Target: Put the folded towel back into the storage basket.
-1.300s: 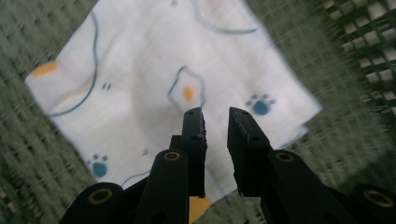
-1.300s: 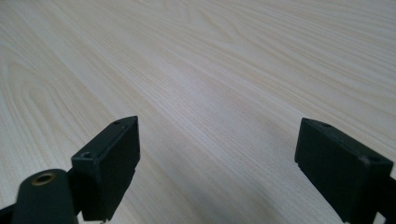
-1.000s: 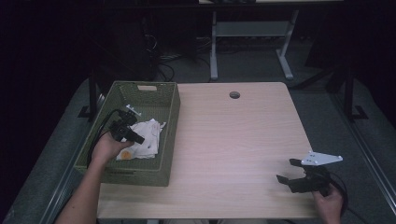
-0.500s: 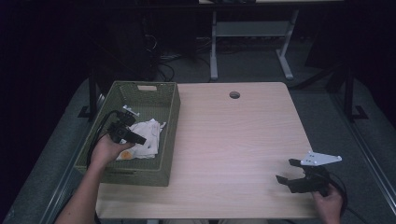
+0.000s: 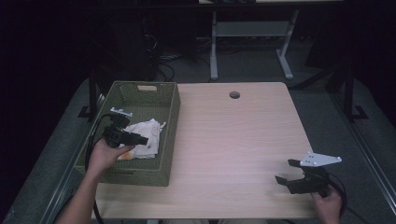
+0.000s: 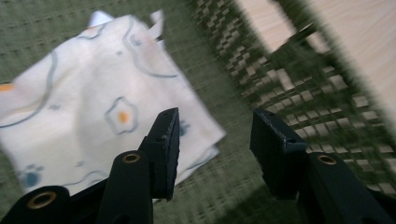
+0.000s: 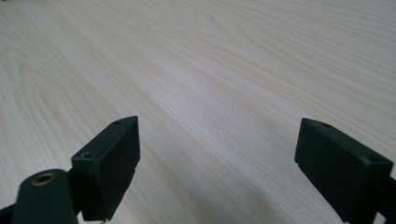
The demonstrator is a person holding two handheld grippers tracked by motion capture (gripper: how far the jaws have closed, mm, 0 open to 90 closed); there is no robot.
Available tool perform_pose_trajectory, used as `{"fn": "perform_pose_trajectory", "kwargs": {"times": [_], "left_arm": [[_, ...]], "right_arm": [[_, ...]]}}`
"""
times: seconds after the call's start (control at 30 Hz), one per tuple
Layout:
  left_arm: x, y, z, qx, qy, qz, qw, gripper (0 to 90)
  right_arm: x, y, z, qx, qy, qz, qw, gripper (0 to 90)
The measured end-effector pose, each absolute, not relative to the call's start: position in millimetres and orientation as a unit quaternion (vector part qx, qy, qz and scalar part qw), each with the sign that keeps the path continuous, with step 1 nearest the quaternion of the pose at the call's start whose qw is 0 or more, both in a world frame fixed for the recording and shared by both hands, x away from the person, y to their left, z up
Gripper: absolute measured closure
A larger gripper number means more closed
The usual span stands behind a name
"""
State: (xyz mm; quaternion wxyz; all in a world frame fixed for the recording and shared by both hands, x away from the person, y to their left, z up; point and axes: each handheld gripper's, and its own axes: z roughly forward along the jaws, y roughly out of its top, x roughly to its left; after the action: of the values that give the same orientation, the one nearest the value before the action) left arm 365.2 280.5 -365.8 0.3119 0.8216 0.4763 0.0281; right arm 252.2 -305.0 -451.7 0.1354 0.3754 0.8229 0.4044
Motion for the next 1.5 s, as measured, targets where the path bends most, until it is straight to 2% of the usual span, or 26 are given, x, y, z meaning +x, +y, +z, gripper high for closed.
{"fn": "perform_pose_trajectory", "kwargs": {"times": [0.17, 0.37, 0.6, 0.97, 1.5], "left_arm": [[362, 284, -363, 0.813, 0.481, 0.033, 0.327, 52.6], [357, 289, -357, 0.783, 0.482, 0.018, 0.392, 51.7], [351, 289, -355, 0.782, 0.475, 0.044, 0.4, 51.0], [343, 290, -348, 0.763, 0.468, 0.028, 0.445, 47.1], [328, 269, -327, 0.759, 0.417, 0.002, 0.5, 45.9]], "right_arm": [[253, -304, -452, 0.375, 0.823, 0.406, 0.135, 13.5], [253, -304, -452, 0.378, 0.821, 0.405, 0.138, 13.5], [254, -305, -452, 0.377, 0.822, 0.404, 0.139, 13.5], [253, -305, -453, 0.38, 0.822, 0.402, 0.139, 13.5], [247, -306, -448, 0.377, 0.814, 0.419, 0.14, 13.5]]}}
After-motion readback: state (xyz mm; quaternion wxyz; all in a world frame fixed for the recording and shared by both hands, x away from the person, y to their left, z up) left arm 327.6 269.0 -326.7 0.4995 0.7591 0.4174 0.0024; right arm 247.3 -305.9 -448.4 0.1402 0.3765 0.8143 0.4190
